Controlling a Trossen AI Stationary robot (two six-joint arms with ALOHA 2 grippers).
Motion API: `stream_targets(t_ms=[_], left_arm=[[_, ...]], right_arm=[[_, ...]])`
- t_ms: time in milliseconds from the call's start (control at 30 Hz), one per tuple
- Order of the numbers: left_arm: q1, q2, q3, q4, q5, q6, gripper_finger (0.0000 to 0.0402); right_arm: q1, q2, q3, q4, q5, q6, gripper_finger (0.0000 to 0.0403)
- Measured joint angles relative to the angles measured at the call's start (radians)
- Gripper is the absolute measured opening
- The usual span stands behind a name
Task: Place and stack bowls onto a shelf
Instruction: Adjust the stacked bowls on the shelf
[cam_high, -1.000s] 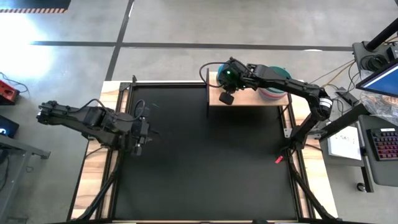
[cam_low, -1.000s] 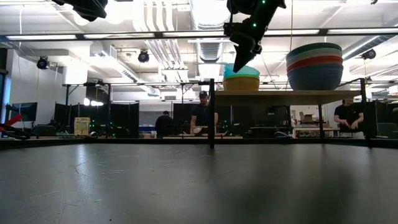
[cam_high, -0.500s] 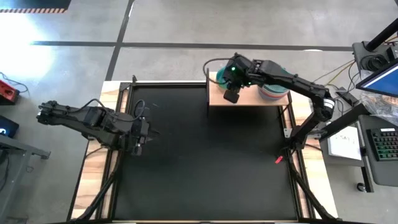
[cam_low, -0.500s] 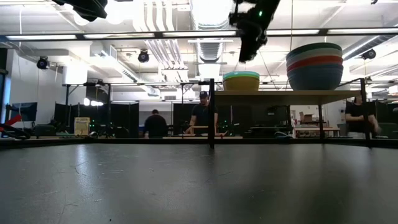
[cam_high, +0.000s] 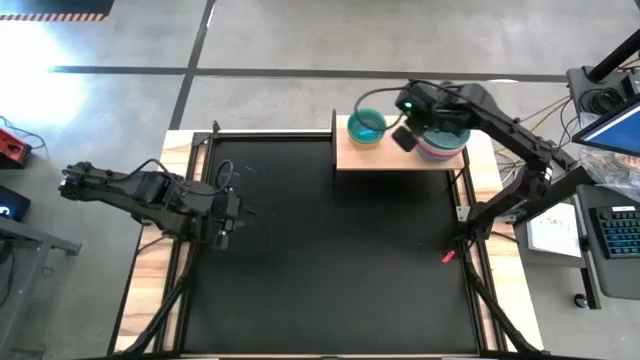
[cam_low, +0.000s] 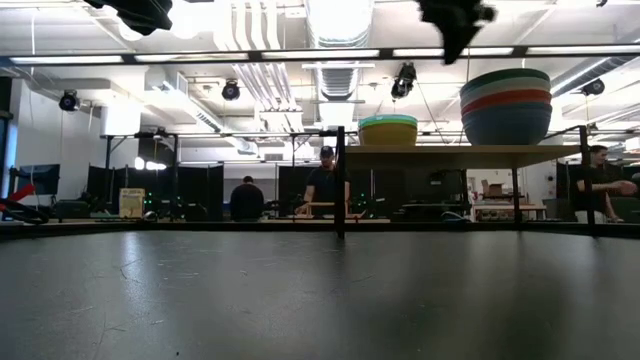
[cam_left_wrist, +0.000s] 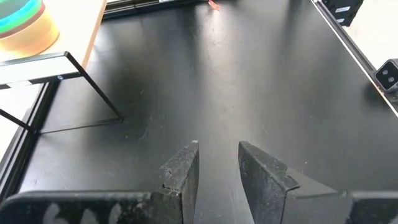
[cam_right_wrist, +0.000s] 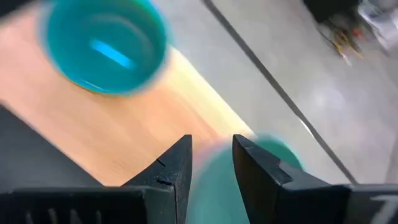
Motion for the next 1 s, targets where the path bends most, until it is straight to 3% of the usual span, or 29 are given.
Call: stream_targets(t_ms=[100,300,667,733,900,1000], left_arm=[[0.000,0.000,0.000,0.000,0.000,0.005,0.0095],[0.000,0.000,-0.001,0.000,0.000,0.007,0.0095],[0.000,0.000,-0.002,0.000,0.000,0.007,0.0095],[0.000,0.000,-0.002,-0.001,0.000,0.007,0.0095],[0.000,0.000,-0.002,-0.002,0.000,0.010,0.0095],[0.000,0.000,-0.003,-0.002,0.000,0.029,0.0095]], right_arm=[[-0.001,-0.026,0.018,-0.112,0.041,0.102,0.0105],[0.000,-0.100,0.008,-0.111,0.004,0.210,0.0101],[0.000,-0.144,-0.074,-0.114,-0.035,0.296,0.0011],[0.000,-0.144,-0.080,-0.113,-0.083,0.306,0.0009],[0.002,-0.145,-0.114,-0.112,-0.356,0.352,0.0009],[0.022,-0.141,-0.150,-0.114,-0.416,0.397,0.0008]])
